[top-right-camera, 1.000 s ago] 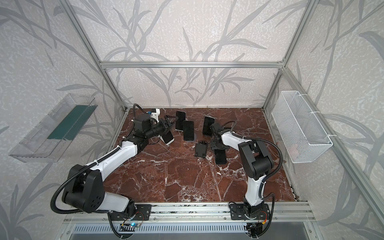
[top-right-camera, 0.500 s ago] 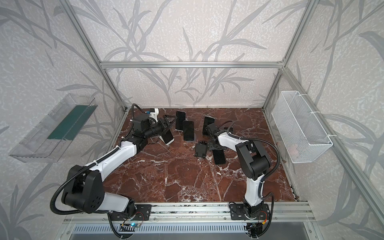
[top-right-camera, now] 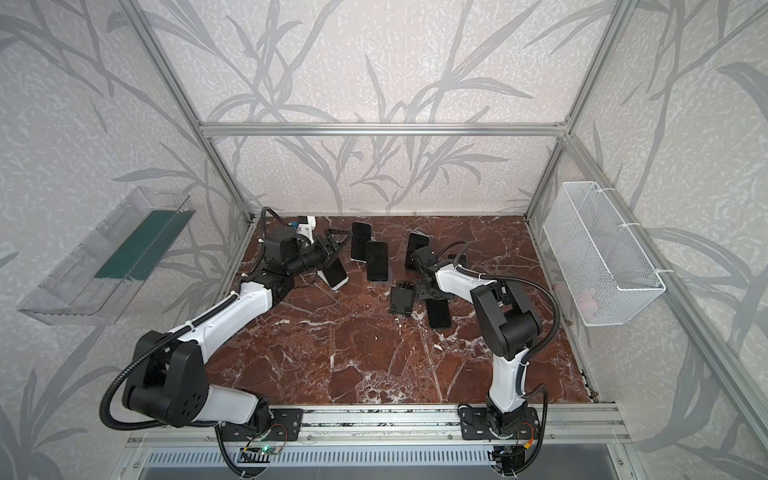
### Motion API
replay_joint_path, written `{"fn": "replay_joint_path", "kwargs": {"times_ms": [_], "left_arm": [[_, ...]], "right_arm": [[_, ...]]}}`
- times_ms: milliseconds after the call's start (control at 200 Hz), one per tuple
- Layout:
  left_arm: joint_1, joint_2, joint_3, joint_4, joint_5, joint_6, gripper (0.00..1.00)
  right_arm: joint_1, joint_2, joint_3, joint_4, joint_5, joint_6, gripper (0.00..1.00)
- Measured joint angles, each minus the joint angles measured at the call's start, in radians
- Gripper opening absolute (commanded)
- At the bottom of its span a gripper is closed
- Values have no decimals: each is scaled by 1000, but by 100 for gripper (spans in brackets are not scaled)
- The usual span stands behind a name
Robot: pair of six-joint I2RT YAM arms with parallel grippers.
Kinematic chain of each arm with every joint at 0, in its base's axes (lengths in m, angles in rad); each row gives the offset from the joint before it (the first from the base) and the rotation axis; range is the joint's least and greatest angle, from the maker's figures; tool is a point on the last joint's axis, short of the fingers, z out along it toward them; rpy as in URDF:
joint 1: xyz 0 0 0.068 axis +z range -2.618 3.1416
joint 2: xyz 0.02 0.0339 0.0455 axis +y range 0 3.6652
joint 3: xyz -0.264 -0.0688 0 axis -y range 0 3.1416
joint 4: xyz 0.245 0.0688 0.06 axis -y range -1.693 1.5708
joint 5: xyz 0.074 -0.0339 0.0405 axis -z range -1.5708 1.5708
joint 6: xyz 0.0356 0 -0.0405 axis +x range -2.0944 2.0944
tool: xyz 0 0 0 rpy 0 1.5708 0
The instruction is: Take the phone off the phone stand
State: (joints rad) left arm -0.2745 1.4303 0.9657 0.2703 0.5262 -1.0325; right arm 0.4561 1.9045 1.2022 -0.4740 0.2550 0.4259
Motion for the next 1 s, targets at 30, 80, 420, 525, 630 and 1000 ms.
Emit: {"fn": "replay_joint_path", "kwargs": {"times_ms": [30, 80, 420, 525, 630, 1000], "left_arm": [[0, 0, 0, 0, 0, 0, 79], [0, 0, 0, 0, 1, 0, 79], [0, 0, 0, 0, 3, 0, 79], [0, 0, 0, 1, 4, -1, 79], [0, 0, 0, 4, 6, 0, 79], [-37, -47, 50, -184, -115, 120, 88]], "right_arm": [[0, 3, 6, -6, 1, -2, 74], [0, 9, 15, -13, 4, -6, 74], [-19, 29, 45, -10, -2, -15, 75], [-21, 28, 45, -10, -19, -28, 78], [-23, 18, 45, -11, -39, -44, 80], [-24, -319, 43, -22, -74, -123, 88]]}}
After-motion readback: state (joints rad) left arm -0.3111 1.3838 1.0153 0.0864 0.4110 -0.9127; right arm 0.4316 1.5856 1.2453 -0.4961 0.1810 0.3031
